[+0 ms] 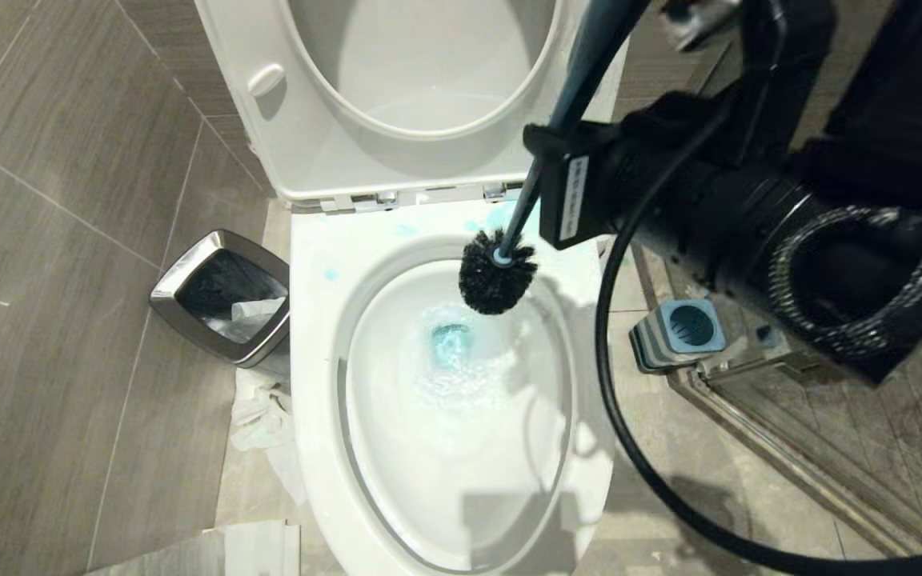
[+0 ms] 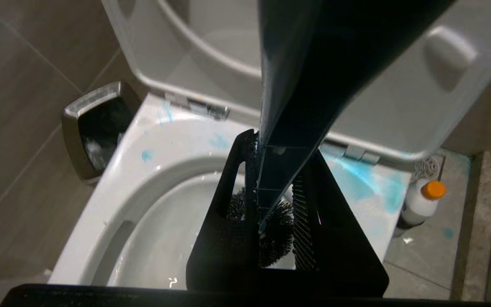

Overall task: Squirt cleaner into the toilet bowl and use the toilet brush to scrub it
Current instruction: Put the toilet brush back

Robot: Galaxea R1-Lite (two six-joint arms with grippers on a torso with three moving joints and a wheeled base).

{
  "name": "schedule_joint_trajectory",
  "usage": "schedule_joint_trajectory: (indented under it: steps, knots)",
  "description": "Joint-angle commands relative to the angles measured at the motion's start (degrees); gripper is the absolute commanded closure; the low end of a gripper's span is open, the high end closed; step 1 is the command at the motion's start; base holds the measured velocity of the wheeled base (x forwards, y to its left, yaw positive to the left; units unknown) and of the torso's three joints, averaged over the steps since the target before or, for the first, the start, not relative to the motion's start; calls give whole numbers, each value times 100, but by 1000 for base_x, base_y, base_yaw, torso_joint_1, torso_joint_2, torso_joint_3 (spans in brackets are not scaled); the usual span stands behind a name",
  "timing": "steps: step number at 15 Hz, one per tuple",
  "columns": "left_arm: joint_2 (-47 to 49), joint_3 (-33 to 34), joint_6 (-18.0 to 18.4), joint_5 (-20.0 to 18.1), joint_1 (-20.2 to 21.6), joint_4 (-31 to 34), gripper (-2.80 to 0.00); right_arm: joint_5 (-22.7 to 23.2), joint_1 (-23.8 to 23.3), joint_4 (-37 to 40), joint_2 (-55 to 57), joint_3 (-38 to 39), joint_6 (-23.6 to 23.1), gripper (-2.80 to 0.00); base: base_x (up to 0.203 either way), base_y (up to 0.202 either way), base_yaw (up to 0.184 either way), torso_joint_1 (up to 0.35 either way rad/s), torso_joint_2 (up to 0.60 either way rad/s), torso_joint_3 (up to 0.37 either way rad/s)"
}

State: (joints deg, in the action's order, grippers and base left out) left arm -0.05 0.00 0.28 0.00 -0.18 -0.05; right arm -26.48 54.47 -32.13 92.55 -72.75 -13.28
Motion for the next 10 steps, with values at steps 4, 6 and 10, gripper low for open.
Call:
schedule_joint_trajectory:
  steps: [4,6,10]
  knots:
    - [5,0,-2,0,1,-4,0,306,-153,0,-498,-613,-587,0,0,0,0,0,0,0]
    - [5,0,0,0,1,-4,0,352,-175,228,-564,-891,-714,0,0,0,0,0,0,0]
    - [5,0,2,0,1,-4,0,298,-189,682,-563,-1310,-746,0,0,0,0,0,0,0]
